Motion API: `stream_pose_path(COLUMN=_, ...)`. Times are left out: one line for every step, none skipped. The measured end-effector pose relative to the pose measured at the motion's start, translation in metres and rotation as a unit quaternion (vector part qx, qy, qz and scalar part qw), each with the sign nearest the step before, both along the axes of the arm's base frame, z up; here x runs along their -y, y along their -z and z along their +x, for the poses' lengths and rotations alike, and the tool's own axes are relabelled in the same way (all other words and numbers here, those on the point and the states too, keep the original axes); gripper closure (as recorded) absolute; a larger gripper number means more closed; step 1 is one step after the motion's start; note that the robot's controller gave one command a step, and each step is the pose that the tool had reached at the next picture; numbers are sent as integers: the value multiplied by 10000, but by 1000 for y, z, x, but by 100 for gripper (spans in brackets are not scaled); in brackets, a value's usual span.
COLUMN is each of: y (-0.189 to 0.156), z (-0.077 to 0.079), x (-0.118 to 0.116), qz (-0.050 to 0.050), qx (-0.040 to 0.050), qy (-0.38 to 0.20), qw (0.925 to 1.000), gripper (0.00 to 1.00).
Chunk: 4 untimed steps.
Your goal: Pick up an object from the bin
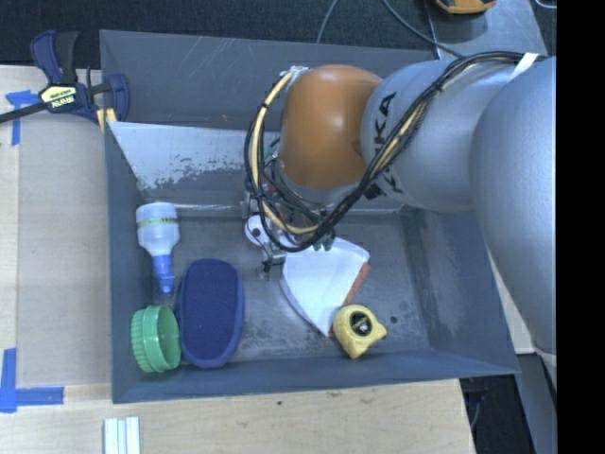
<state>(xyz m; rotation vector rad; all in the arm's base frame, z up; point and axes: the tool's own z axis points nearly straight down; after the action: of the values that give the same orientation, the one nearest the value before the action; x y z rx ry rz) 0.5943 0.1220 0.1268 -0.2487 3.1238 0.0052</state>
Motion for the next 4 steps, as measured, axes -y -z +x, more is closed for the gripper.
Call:
stream_pose_path(y=7, z=3, x=57, qz=-7, qx=6, qy=285, qw=9996, gripper=0)
stream_pose_path(y=50, z=5, x=96, qz=-16, qx=-3, qy=387, qw=9993, gripper=0)
stream_pose_path(y=33, z=-9, x=98, qz=-30, qx=1, qy=-1368, qw=9906, gripper=0)
stream_pose_path(y=33, z=-9, x=97, qz=-23, qx=14, qy=-1354, qw=9908, gripper=100)
